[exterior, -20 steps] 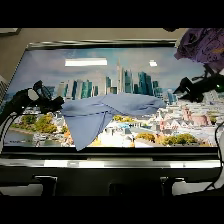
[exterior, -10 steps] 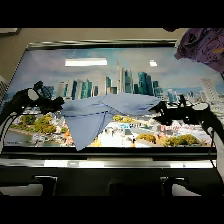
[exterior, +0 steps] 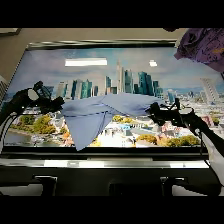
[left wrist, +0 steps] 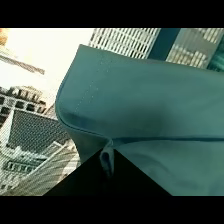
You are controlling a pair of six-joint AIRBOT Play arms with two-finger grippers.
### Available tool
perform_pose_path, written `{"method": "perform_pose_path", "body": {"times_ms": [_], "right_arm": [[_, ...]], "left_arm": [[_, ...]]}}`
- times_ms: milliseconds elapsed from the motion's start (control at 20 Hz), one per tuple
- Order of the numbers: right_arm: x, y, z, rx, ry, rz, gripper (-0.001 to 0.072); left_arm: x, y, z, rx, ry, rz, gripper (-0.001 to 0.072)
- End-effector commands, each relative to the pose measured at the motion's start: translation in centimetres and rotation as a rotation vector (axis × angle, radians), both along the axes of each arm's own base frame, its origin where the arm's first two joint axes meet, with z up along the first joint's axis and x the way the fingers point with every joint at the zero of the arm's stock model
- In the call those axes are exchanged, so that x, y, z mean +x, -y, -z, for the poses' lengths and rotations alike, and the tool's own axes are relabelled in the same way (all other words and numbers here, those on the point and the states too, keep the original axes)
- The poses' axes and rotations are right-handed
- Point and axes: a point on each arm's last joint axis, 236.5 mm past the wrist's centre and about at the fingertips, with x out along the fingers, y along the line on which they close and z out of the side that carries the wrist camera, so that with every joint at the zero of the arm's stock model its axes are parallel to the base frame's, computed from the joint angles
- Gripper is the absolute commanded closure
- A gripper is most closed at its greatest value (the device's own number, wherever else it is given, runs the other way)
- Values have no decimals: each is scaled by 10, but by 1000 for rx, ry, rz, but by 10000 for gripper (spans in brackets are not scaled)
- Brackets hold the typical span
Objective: Fold the clothes and pants, and hang the long-sleeved shirts on hangers.
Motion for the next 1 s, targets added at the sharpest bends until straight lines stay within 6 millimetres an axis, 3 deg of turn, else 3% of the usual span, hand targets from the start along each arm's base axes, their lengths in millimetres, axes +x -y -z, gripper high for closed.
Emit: {"method": "perform_pose_path", "body": {"times_ms": [0,50,100,200,300,400,450,500,600,700,800,850,950], "right_arm": [[5,4,6,-18,3,22,512],[6,3,4,-22,15,6,632],[11,4,-1,-32,33,0,676],[25,9,-23,-51,94,-3,678],[44,18,-66,-90,204,-15,678],[66,36,-132,-161,346,-27,678],[74,45,-172,-209,427,-44,678],[78,53,-212,-253,500,-61,678],[75,77,-301,-367,648,-78,678],[55,100,-386,-510,783,-72,677],[19,121,-465,-661,910,-30,677],[-2,129,-497,-737,960,0,677],[-52,142,-552,-910,1043,82,677]], "left_arm": [[0,0,0,1,0,1,686],[0,0,0,1,0,1,686],[0,0,0,1,0,1,686],[0,-1,-1,3,4,3,687],[3,-5,-11,7,30,-5,688],[14,-19,-37,37,93,-14,688],[23,-29,-60,64,148,-17,689],[34,-39,-89,95,213,-20,689],[55,-62,-170,168,384,-39,689],[63,-77,-270,221,585,-66,689],[47,-82,-373,252,791,-93,689],[29,-82,-422,273,886,-102,689],[-16,-78,-494,292,1031,-117,689]]}}
